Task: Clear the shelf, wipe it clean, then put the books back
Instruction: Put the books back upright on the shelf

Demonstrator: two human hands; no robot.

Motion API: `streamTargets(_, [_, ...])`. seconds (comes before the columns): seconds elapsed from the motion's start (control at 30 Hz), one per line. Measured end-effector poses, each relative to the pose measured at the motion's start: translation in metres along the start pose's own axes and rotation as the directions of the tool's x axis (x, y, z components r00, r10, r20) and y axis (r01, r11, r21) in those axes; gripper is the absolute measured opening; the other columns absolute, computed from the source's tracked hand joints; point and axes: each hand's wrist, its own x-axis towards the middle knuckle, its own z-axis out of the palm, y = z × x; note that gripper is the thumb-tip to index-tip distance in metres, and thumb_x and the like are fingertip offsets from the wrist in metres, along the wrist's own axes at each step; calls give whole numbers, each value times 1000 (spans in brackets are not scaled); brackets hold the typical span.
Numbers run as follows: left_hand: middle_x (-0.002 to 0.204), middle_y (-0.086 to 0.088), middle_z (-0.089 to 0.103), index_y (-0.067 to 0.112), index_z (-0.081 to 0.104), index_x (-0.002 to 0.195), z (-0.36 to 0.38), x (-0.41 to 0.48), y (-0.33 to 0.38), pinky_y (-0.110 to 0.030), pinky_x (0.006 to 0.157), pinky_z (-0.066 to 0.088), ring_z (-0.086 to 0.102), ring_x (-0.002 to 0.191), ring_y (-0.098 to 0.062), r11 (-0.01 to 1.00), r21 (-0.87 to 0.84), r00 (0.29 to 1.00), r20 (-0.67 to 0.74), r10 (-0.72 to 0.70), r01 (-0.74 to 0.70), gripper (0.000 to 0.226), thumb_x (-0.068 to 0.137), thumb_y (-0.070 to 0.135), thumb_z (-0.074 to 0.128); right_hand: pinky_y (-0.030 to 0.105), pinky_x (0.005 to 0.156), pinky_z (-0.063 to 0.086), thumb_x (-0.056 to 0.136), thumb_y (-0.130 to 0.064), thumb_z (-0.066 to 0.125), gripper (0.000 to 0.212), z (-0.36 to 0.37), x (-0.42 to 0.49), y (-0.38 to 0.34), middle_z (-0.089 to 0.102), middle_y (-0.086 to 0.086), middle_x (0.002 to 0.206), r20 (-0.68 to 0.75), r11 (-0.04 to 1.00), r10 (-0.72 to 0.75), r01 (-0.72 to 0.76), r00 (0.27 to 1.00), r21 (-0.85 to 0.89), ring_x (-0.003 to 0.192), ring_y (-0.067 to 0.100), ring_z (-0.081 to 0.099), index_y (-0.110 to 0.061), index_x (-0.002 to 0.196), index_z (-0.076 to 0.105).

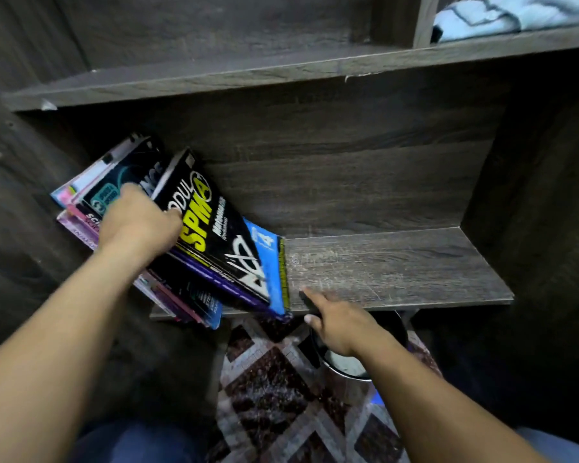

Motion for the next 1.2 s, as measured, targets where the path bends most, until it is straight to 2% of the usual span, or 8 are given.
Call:
streamTargets(0.33, [117, -27, 58, -1, 42, 117, -23, 5, 8, -48, 84, 46, 56, 111, -45, 942, 270, 954, -170, 249, -198, 38, 91, 21, 58, 40, 104, 37, 100, -40, 44, 57, 5, 6, -16, 39, 9, 149, 43, 995, 79, -76, 996, -59, 132, 33, 40, -28, 151, 22])
streamTargets(0.57, [109, -21, 50, 5, 61, 100, -2, 4, 0, -49, 92, 34, 40, 111, -36, 849, 522, 832, -436, 344, -78, 37, 77, 33, 70, 42, 112, 32, 100, -38, 47, 59, 6, 12, -21, 26, 7, 157, 75, 990, 103, -95, 992, -105, 141, 33, 30, -26, 152, 23])
streamTargets(0.67, [124, -24, 44, 4, 61, 111, 3, 2, -16, -55, 99, 31, 36, 122, -42, 939, 341, 866, -459, 198, -34, 46, 77, 32, 72, 41, 112, 33, 98, -39, 50, 58, 8, 14, -23, 28, 8, 155, 76, 985, 111, -100, 991, -139, 140, 33, 31, -26, 150, 28])
streamTargets(0.73, [130, -25, 42, 2, 55, 121, 8, 5, -29, -51, 100, 33, 36, 122, -44, 975, 180, 859, -470, 204, -133, 49, 82, 27, 69, 40, 113, 32, 96, -39, 52, 58, 10, 15, -24, 29, 9, 153, 73, 981, 118, -105, 990, -161, 140, 34, 29, -25, 148, 31])
streamTargets(0.83, [135, -26, 41, -2, 45, 134, 17, 2, -55, -41, 111, 29, 37, 128, -39, 905, -158, 757, -615, 223, -395, 57, 85, 21, 62, 42, 112, 31, 96, -40, 52, 60, 13, 18, -29, 28, 11, 152, 75, 976, 141, -126, 987, -176, 140, 36, 25, -24, 149, 29])
streamTargets(0.93, [138, -26, 35, -7, 32, 142, 29, -13, -71, -40, 116, 24, 34, 132, -37, 836, -425, 770, -639, -5, -347, 75, 83, 27, 64, 44, 110, 32, 95, -41, 53, 61, 15, 22, -40, 27, 13, 151, 64, 971, 161, -146, 985, -190, 138, 39, 25, -22, 148, 30])
streamTargets(1.07, [141, -23, 29, -6, 25, 146, 40, -15, -79, -24, 114, 16, 31, 133, -34, 844, -466, 863, -505, -9, -264, 94, 80, 42, 71, 43, 113, 29, 92, -47, 54, 61, 27, 35, -58, 31, 8, 152, 34, 989, 60, -55, 998, -140, 139, 34, 27, -29, 147, 33])
streamTargets(1.2, [140, -17, 23, 3, 22, 148, 45, -10, -78, -31, 115, 17, 25, 131, -30, 867, -422, 873, -487, 30, -265, 107, 70, 45, 81, 43, 117, 19, 90, -56, 51, 72, 41, 49, -76, 27, -1, 157, -8, 993, -100, 100, 995, -56, 146, 25, 18, -35, 152, 20])
